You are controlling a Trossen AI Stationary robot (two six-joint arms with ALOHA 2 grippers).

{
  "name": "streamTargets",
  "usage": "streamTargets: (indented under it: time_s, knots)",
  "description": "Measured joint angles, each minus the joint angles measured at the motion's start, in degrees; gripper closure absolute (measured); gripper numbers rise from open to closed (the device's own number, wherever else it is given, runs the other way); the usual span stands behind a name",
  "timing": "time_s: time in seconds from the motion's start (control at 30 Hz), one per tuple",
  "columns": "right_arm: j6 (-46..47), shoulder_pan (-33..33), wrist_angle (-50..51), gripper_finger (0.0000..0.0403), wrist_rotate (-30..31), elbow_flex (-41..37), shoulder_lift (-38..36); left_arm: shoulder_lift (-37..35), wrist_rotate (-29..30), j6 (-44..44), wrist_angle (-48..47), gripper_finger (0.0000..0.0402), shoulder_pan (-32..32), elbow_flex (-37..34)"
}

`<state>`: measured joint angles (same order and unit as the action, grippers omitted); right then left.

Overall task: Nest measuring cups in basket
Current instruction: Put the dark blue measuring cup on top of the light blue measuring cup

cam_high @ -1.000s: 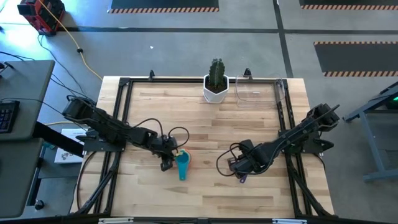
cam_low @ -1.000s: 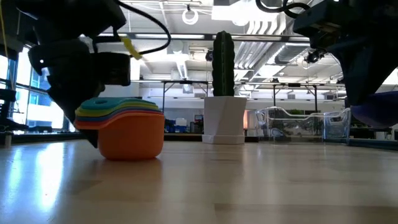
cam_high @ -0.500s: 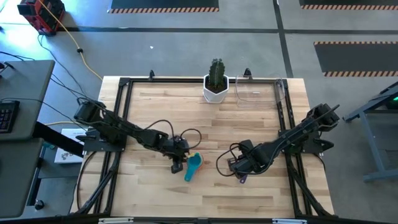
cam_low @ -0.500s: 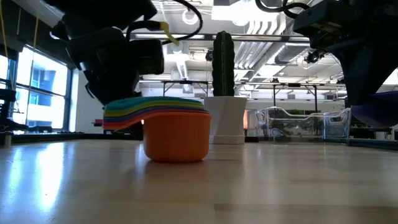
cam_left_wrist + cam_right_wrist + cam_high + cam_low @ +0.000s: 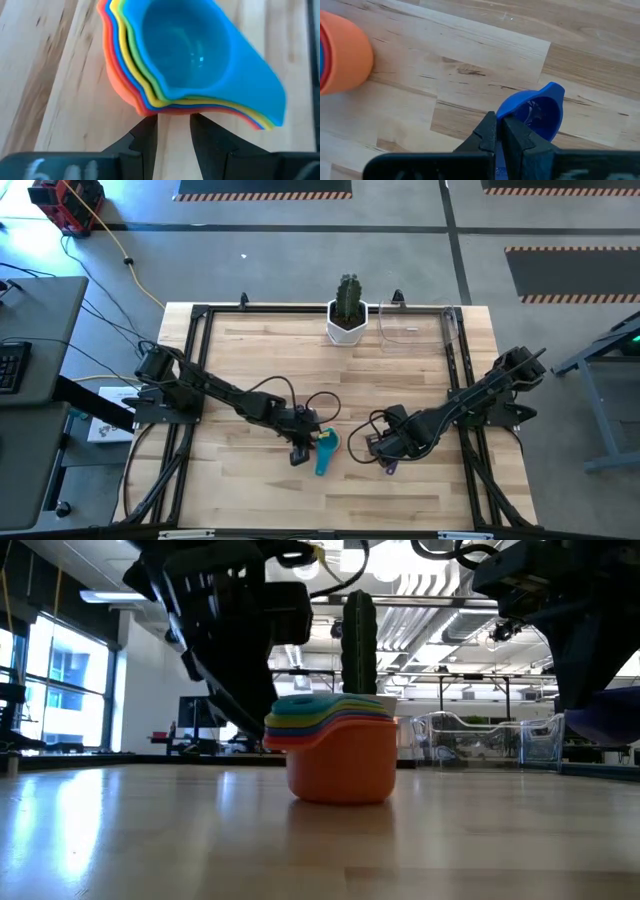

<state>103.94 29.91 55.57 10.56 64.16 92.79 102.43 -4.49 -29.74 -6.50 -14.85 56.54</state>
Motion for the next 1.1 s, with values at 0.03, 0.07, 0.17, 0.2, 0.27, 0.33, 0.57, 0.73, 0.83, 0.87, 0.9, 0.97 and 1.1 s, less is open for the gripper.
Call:
streamTargets:
  time_s: [0.03, 0.07, 0.17, 0.2, 0.27, 0.33, 0.57, 0.73, 0.83, 0.87, 0.9, 0.97, 1.1]
  knots:
    - [-0.02, 0.0, 0.05, 0.0403, -0.02, 0.0, 0.0, -0.01, 0.0, 0.0, -0.03, 0.0298, 0.0, 0.41]
    - [-0.02, 0.0, 0.19, 0.0403, -0.02, 0.0, 0.0, 0.0, -0.02, 0.0, -0.14, 0.0298, 0.0, 0.78]
    - [-0.02, 0.0, 0.25, 0.0403, -0.02, 0.0, 0.0, -0.02, -0.1, 0.0, -0.34, 0.0298, 0.0, 1.73]
    - [0.0, 0.0, 0.11, 0.0403, -0.02, 0.0, 0.0, -0.01, -0.14, 0.0, -0.74, 0.0298, 0.0, 2.09]
    - [0.25, 0.0, -0.78, 0.0403, -0.02, 0.0, 0.0, -0.08, -0.16, 0.0, -3.07, 0.0298, 0.0, 2.91]
    - [0.59, -0.02, -1.81, 0.0403, -0.02, 0.0, 0.0, -0.11, -0.15, 0.01, -5.93, 0.0298, 0.0, 3.59]
    - [1.07, -1.15, -7.0, 0.0403, -1.36, 0.42, 0.01, -0.76, -0.1, 3.44, -16.9, 0.0298, 0.0, 6.19]
    - [1.07, -1.76, -5.84, 0.0403, 2.3, 4.81, 0.04, -3.71, 0.61, 6.9, -21.65, 0.0298, 0.02, 6.49]
    - [0.53, -2.47, -3.92, 0.0403, 4.81, 8.53, 0.4, -6.63, 3.56, 9.55, -24.57, 0.0298, 0.1, 6.49]
    - [0.2, -2.72, -3.33, 0.0403, 5.33, 9.89, 0.69, -7.66, 4.89, 10.56, -25.22, 0.0298, 0.19, 6.49]
    - [-0.02, -3.11, -2.1, 0.0403, 5.63, 11.26, 1.02, -8.66, 6.18, 11.42, -25.72, 0.0298, 0.22, 6.5]
    - [-1.25, -4.31, -0.09, 0.0403, 5.77, 14.24, 2.21, -11.01, 8.11, 13.21, -28.52, 0.0298, 0.47, 6.47]
    - [-4.25, -6.62, 3.31, 0.0403, 5.43, 20.78, 5.57, -15.31, 9.26, 14.82, -32.13, 0.0298, 1.44, 6.45]
